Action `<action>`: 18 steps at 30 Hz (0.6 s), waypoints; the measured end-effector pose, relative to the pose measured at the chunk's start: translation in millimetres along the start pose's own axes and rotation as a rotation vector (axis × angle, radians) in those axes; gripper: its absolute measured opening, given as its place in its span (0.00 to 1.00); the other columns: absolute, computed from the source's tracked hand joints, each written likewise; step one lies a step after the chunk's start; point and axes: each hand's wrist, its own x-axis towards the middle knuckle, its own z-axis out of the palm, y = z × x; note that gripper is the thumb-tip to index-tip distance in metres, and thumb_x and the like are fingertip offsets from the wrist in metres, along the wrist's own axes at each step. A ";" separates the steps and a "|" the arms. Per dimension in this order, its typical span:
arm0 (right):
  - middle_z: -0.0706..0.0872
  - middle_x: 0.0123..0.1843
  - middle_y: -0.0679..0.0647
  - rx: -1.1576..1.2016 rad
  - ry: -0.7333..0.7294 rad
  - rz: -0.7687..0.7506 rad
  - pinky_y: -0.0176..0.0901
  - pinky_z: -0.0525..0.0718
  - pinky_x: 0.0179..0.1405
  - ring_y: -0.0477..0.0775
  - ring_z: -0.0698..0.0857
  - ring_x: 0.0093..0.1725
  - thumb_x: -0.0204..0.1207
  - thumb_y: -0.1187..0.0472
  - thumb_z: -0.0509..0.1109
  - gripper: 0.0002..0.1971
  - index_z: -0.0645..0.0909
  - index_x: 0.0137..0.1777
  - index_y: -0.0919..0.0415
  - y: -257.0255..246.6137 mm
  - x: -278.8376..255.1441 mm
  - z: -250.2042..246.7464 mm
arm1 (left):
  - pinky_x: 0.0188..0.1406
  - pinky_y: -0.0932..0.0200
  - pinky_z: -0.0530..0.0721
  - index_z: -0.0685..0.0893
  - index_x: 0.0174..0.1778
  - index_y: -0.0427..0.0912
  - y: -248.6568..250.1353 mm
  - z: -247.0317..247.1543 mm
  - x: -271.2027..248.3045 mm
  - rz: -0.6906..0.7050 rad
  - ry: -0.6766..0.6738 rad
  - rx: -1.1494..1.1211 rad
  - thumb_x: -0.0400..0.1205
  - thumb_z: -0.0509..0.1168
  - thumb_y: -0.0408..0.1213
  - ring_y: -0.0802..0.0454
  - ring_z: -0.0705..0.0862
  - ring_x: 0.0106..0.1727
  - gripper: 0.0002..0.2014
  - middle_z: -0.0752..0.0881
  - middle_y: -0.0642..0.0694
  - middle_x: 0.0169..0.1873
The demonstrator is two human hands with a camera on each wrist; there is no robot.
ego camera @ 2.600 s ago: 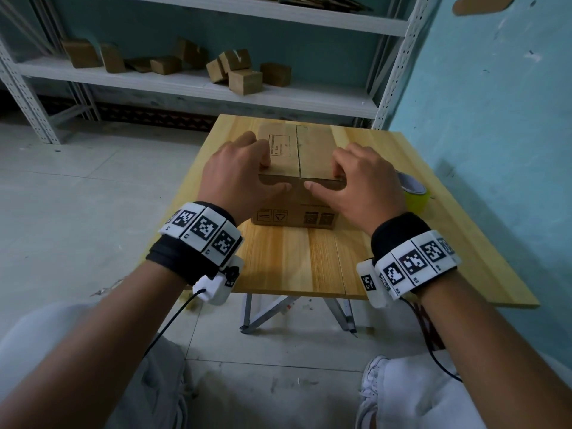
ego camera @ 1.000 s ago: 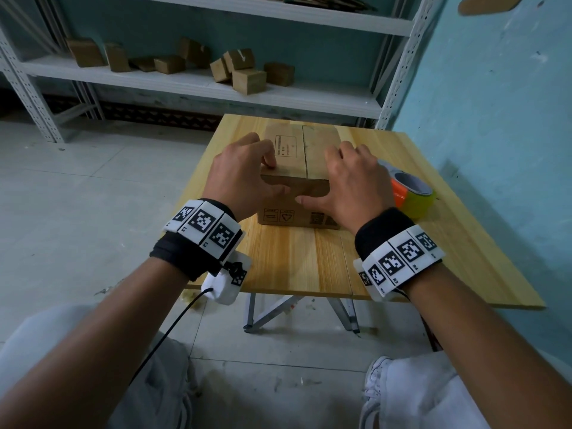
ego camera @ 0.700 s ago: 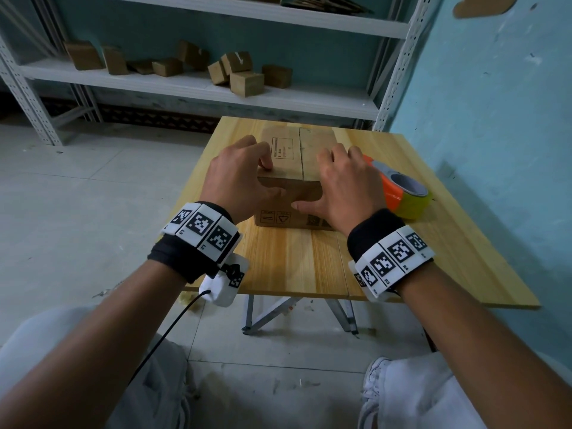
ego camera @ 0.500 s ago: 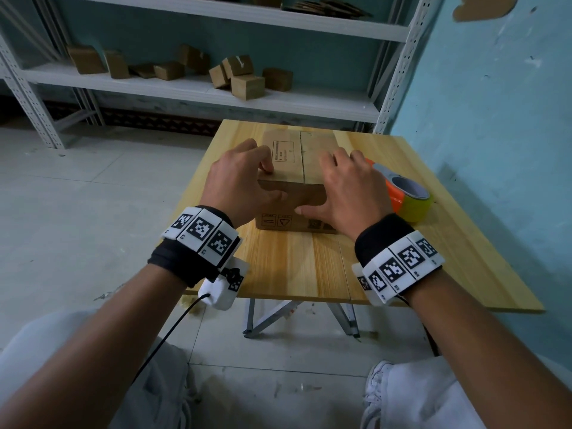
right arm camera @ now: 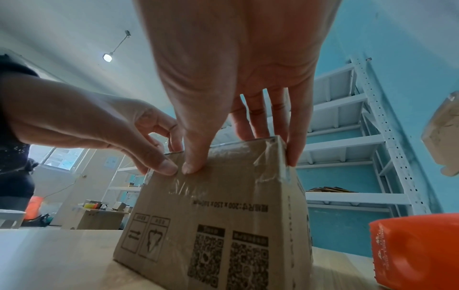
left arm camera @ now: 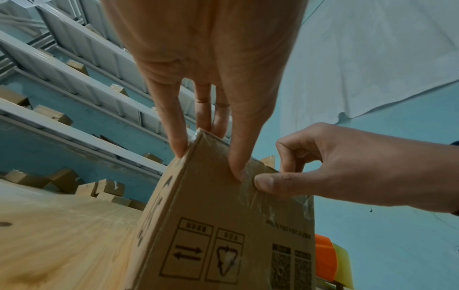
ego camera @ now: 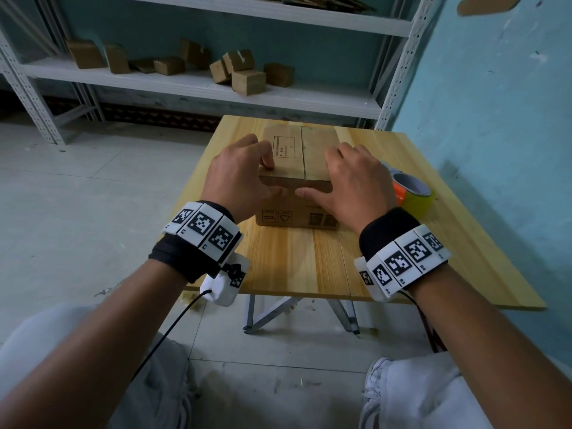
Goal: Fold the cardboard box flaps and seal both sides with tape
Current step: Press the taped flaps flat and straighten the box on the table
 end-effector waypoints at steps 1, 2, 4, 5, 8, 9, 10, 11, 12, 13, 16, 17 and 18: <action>0.83 0.57 0.58 -0.002 0.000 -0.001 0.47 0.80 0.47 0.57 0.80 0.55 0.73 0.31 0.67 0.34 0.76 0.63 0.61 -1.0 -0.2 0.2 | 0.38 0.61 0.79 0.81 0.45 0.43 0.4 0.2 -0.1 0.000 0.001 0.003 0.69 0.78 0.44 0.49 0.81 0.50 0.16 0.81 0.48 0.52; 0.83 0.57 0.58 -0.006 -0.001 -0.001 0.48 0.80 0.47 0.57 0.80 0.56 0.73 0.31 0.68 0.34 0.76 0.63 0.61 -1.7 -0.3 0.4 | 0.38 0.62 0.77 0.80 0.45 0.44 0.7 0.3 -0.3 -0.001 0.002 0.005 0.69 0.79 0.44 0.49 0.81 0.50 0.16 0.81 0.48 0.52; 0.82 0.57 0.58 -0.015 -0.003 0.002 0.48 0.81 0.48 0.57 0.80 0.56 0.72 0.31 0.68 0.34 0.76 0.64 0.61 -2.8 -0.4 0.6 | 0.39 0.59 0.79 0.80 0.45 0.44 1.4 0.3 -0.7 -0.003 0.004 0.003 0.69 0.79 0.44 0.48 0.82 0.50 0.16 0.81 0.48 0.52; 0.82 0.57 0.58 -0.018 -0.003 0.003 0.49 0.82 0.48 0.57 0.80 0.56 0.72 0.31 0.68 0.34 0.76 0.64 0.61 -3.4 -0.4 0.6 | 0.40 0.57 0.81 0.80 0.44 0.44 1.4 0.1 -0.8 -0.005 0.003 -0.001 0.69 0.79 0.44 0.48 0.82 0.51 0.16 0.81 0.48 0.52; 0.82 0.58 0.58 -0.024 0.001 0.007 0.49 0.82 0.47 0.57 0.80 0.57 0.71 0.31 0.68 0.35 0.75 0.64 0.60 -4.0 -0.8 1.1 | 0.42 0.57 0.81 0.80 0.45 0.44 1.6 -0.2 -1.0 -0.007 0.003 -0.002 0.69 0.78 0.44 0.48 0.82 0.51 0.16 0.81 0.48 0.53; 0.82 0.58 0.58 -0.029 0.001 0.007 0.49 0.81 0.47 0.57 0.80 0.57 0.71 0.31 0.68 0.35 0.75 0.65 0.60 -4.4 -0.9 1.1 | 0.42 0.57 0.81 0.81 0.46 0.44 1.9 -0.3 -1.1 -0.007 0.001 -0.002 0.69 0.78 0.44 0.48 0.81 0.51 0.16 0.81 0.48 0.53; 0.82 0.59 0.58 -0.031 -0.001 0.006 0.49 0.81 0.47 0.57 0.80 0.58 0.70 0.31 0.69 0.36 0.75 0.65 0.60 -4.6 -0.9 1.3 | 0.43 0.56 0.82 0.81 0.46 0.44 2.3 -0.4 -1.3 -0.008 0.000 -0.003 0.69 0.78 0.44 0.48 0.81 0.51 0.16 0.81 0.48 0.53; 0.82 0.59 0.58 -0.030 -0.005 0.005 0.49 0.81 0.47 0.58 0.80 0.58 0.70 0.31 0.69 0.36 0.75 0.65 0.60 -4.9 -1.0 1.5 | 0.44 0.54 0.83 0.81 0.47 0.43 2.7 -0.7 -1.5 -0.011 -0.001 -0.004 0.69 0.78 0.44 0.48 0.81 0.51 0.17 0.81 0.48 0.53; 0.82 0.59 0.58 -0.028 -0.006 0.003 0.49 0.81 0.47 0.58 0.80 0.58 0.70 0.31 0.69 0.36 0.75 0.65 0.61 -5.3 -1.0 1.7 | 0.45 0.52 0.84 0.81 0.47 0.43 3.0 -0.8 -1.6 -0.013 -0.001 -0.003 0.69 0.78 0.45 0.48 0.81 0.51 0.17 0.81 0.48 0.52; 0.82 0.59 0.58 -0.024 -0.005 0.002 0.49 0.81 0.47 0.58 0.80 0.58 0.70 0.31 0.70 0.35 0.75 0.65 0.61 -5.6 -1.0 1.8 | 0.45 0.51 0.84 0.82 0.47 0.43 3.3 -1.3 -1.8 -0.015 0.001 -0.002 0.68 0.79 0.45 0.48 0.81 0.51 0.17 0.81 0.48 0.52; 0.81 0.60 0.58 -0.022 -0.008 0.002 0.49 0.81 0.48 0.58 0.79 0.59 0.70 0.32 0.70 0.36 0.74 0.65 0.60 -6.3 -0.8 1.5 | 0.45 0.51 0.83 0.84 0.52 0.44 2.9 -2.0 -2.3 -0.018 0.004 -0.007 0.69 0.79 0.45 0.49 0.81 0.50 0.19 0.81 0.49 0.52; 0.81 0.61 0.58 -0.027 -0.012 0.001 0.49 0.81 0.49 0.58 0.79 0.60 0.70 0.31 0.70 0.36 0.74 0.66 0.60 -6.4 -0.5 1.5 | 0.46 0.52 0.83 0.84 0.57 0.45 3.2 -2.3 -2.7 -0.022 -0.002 -0.003 0.69 0.79 0.45 0.50 0.81 0.50 0.22 0.81 0.49 0.52; 0.80 0.61 0.58 -0.029 -0.012 -0.002 0.49 0.81 0.49 0.58 0.79 0.60 0.69 0.32 0.71 0.37 0.74 0.66 0.60 -6.7 -0.4 1.8 | 0.47 0.52 0.82 0.84 0.62 0.47 3.5 -2.6 -3.1 -0.028 -0.014 0.010 0.69 0.79 0.45 0.50 0.80 0.50 0.25 0.80 0.50 0.52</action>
